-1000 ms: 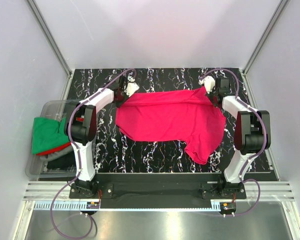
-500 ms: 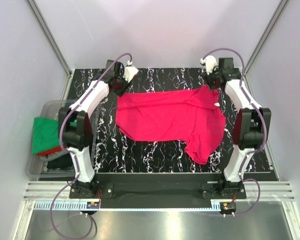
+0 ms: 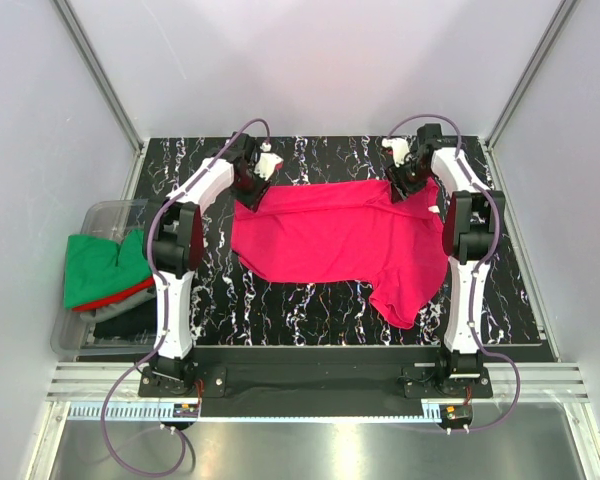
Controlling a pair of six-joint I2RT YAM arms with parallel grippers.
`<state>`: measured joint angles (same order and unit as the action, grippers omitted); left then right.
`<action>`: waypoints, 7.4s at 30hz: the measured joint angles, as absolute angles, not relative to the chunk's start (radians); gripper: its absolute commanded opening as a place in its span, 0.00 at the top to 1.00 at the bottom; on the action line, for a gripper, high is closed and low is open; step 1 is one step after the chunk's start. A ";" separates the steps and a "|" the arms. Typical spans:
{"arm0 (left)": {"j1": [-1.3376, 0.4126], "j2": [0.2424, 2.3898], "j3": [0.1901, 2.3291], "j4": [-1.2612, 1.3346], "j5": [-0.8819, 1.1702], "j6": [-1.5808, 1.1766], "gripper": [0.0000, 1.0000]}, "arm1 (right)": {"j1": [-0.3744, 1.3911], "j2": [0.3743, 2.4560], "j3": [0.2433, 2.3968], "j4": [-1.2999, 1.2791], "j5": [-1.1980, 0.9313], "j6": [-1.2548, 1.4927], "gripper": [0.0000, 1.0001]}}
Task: Fold and stack the t-shirts
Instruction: Fold the tshirt
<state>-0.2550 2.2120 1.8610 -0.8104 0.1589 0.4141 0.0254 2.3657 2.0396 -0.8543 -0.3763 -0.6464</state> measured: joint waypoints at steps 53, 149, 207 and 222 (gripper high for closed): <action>-0.255 2.212 1.829 -0.821 0.181 0.391 0.62 | 0.051 2.499 2.239 -0.967 -0.513 -0.640 0.97; -0.225 2.528 2.292 -0.863 0.045 0.463 0.58 | -0.095 2.584 2.368 -0.810 -0.126 -0.619 0.81; -0.235 2.516 2.262 -0.836 -0.010 0.474 0.63 | -0.138 2.650 2.478 -0.826 -0.221 -0.518 1.00; -0.235 2.516 2.262 -0.836 -0.027 0.470 0.65 | -0.153 2.592 2.401 -0.820 -0.191 -0.519 1.00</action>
